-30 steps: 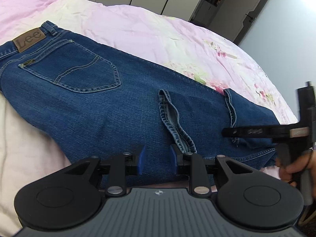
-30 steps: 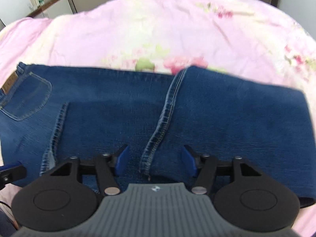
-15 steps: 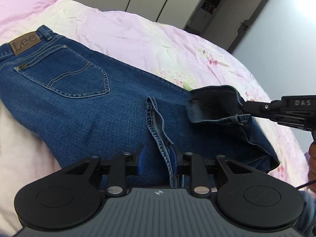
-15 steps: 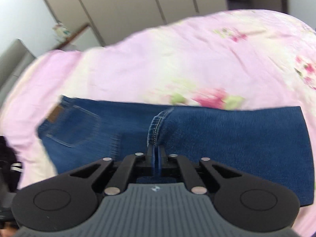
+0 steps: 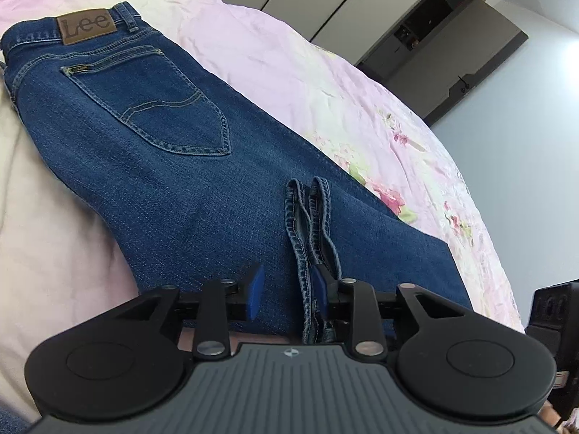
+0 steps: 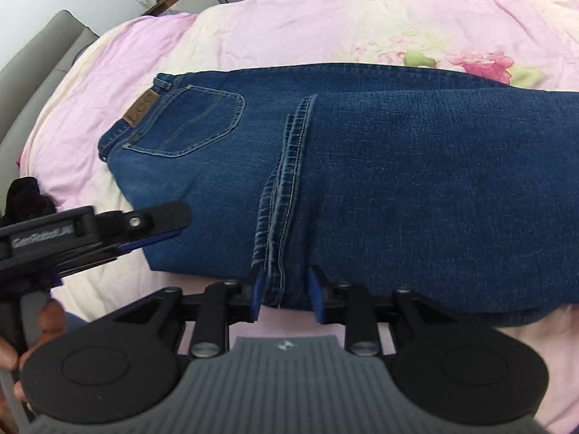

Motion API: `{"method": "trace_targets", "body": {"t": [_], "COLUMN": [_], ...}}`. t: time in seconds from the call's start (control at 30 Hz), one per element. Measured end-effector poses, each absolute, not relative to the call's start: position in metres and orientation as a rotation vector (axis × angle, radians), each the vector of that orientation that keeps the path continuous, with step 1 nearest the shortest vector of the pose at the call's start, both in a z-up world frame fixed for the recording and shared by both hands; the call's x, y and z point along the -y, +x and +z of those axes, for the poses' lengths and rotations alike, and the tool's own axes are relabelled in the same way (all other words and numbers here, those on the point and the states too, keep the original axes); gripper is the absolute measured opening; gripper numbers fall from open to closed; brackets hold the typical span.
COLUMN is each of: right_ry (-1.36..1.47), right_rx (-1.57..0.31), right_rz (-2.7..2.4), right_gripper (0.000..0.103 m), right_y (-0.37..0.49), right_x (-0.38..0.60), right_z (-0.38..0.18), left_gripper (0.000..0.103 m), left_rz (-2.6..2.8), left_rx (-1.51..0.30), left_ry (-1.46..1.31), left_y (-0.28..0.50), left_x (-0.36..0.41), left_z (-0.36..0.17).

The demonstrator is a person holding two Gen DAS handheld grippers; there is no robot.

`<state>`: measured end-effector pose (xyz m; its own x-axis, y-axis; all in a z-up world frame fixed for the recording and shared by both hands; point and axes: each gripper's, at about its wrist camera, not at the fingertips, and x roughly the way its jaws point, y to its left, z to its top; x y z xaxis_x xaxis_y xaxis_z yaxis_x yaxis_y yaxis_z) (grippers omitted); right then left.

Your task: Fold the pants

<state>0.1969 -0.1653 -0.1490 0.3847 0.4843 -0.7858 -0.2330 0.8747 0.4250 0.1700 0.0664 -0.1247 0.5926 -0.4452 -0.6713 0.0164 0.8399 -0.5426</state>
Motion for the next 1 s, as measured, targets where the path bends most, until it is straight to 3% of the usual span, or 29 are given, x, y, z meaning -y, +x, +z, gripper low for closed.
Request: {"method": "trace_targets", "body": {"t": [0.2, 0.37, 0.77, 0.83, 0.9, 1.0], "right_ry": [0.279, 0.367, 0.060, 0.008, 0.007, 0.087], "right_rx": [-0.966, -0.989, -1.037, -1.022, -1.006, -0.996], "right_rz": [0.364, 0.376, 0.278, 0.281, 0.299, 0.327], "right_gripper": [0.024, 0.026, 0.028, 0.027, 0.013, 0.009], "right_y": [0.206, 0.241, 0.268, 0.265, 0.263, 0.261], "right_x": [0.186, 0.171, 0.114, 0.109, 0.110, 0.124], "right_z": [-0.129, -0.135, -0.173, -0.174, -0.175, -0.170], "left_gripper": [0.042, 0.042, 0.042, 0.042, 0.042, 0.042], "left_rz": [-0.275, -0.262, -0.266, -0.264, -0.265, -0.267], "left_rx": [-0.894, -0.902, -0.924, -0.921, -0.919, -0.910], "left_ry": [-0.479, -0.473, -0.453, -0.451, -0.451, -0.466], "left_y": [0.169, 0.171, 0.188, 0.187, 0.186, 0.185], "left_x": [-0.060, -0.061, -0.061, -0.062, -0.062, -0.064], "left_z": [-0.124, -0.128, -0.140, -0.140, -0.139, -0.139]}}
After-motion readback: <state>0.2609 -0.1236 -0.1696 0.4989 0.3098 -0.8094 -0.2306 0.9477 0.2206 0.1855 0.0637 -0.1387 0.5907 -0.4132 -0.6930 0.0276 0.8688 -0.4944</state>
